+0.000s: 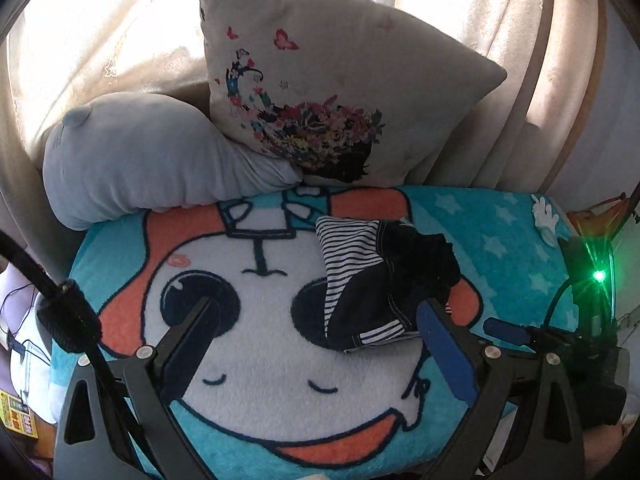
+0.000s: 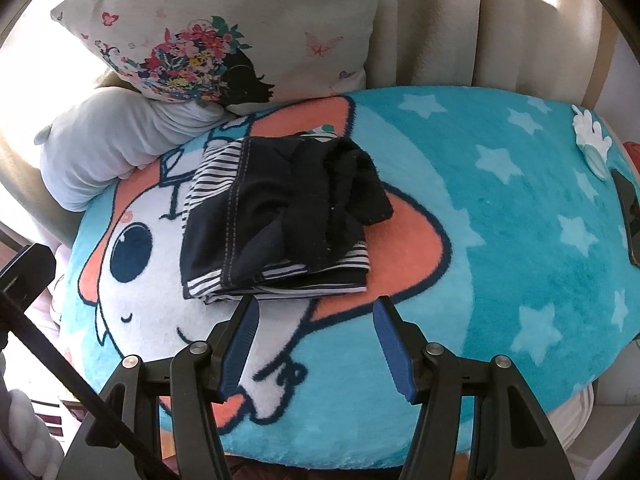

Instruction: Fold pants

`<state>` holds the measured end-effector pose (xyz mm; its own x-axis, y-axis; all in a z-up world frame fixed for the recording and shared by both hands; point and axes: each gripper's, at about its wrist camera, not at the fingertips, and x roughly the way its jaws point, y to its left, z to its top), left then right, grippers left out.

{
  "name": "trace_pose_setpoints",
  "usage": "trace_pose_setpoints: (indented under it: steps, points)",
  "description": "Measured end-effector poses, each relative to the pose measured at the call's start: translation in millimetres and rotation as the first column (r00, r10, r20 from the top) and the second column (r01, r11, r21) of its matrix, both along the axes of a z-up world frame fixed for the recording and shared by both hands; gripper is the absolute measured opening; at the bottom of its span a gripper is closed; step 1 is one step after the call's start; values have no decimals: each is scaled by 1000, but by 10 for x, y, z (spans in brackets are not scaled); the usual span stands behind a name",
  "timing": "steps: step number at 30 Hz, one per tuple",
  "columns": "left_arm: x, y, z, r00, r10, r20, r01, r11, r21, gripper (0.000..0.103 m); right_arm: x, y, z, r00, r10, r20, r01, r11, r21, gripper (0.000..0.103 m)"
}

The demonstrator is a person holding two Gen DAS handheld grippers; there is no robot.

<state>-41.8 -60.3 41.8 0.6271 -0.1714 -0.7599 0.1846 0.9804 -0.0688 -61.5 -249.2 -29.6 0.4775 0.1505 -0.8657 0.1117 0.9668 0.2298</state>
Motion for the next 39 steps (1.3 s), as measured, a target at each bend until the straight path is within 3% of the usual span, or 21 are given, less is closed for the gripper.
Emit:
trace_pose_setpoints:
  steps: [19,39]
  points:
    - [113,-229,-191,994,48,-95,-49,999,-2,98,143,-216,-127,998,51,-31,-51,999,8,65]
    - [219,-301,-472,961,178,-211,-179,984,10,98,333,-327,-284,986,156,-57,-156,988,-3,65]
